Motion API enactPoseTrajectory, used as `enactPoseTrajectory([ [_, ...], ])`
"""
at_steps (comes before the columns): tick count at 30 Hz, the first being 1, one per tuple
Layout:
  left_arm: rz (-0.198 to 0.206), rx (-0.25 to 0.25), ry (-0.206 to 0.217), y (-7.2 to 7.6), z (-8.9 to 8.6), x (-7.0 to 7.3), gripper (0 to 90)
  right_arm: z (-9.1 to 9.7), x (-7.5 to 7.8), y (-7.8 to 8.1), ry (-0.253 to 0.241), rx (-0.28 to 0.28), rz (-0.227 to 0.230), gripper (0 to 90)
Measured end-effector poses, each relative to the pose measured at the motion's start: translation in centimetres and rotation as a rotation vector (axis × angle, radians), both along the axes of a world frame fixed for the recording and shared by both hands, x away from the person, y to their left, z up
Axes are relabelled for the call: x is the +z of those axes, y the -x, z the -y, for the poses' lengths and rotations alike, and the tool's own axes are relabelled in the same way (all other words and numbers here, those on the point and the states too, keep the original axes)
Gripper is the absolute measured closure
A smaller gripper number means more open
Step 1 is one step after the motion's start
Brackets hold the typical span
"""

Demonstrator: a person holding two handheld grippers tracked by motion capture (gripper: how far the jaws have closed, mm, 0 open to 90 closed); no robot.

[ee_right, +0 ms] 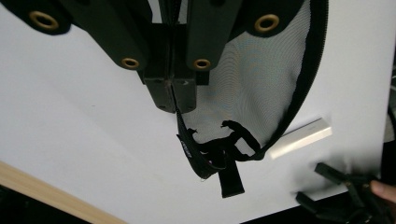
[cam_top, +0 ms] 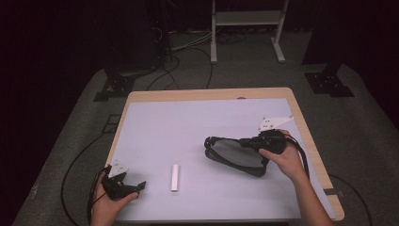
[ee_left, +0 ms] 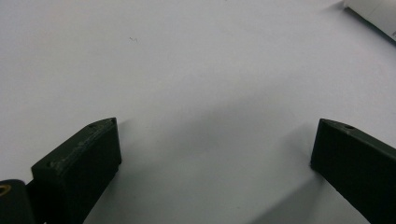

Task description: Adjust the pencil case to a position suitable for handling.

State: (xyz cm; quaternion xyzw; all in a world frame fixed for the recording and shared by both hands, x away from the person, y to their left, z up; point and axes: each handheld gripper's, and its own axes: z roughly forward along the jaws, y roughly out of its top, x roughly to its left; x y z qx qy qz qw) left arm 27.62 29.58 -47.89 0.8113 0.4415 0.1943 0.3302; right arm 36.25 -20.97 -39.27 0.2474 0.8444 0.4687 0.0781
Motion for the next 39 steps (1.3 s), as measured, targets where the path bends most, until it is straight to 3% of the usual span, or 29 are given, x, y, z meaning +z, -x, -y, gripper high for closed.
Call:
enactPoseTrajectory([
  [12,-0.003,-0.001,-0.003,0.0,0.0,0.0,0.9,-2.4,-0.7,0.6,0.013,0.127,-0.046,88.3],
  [22,-0.003,0.0,0.001,0.0,0.0,0.0,0.9,-4.6,-0.9,0.8,0.037,0.208,-0.056,88.3],
  [39,-0.007,-0.002,0.0,-0.1,-0.1,0.0,0.9,-6.5,-1.0,1.3,0.048,0.332,-0.068,88.3],
])
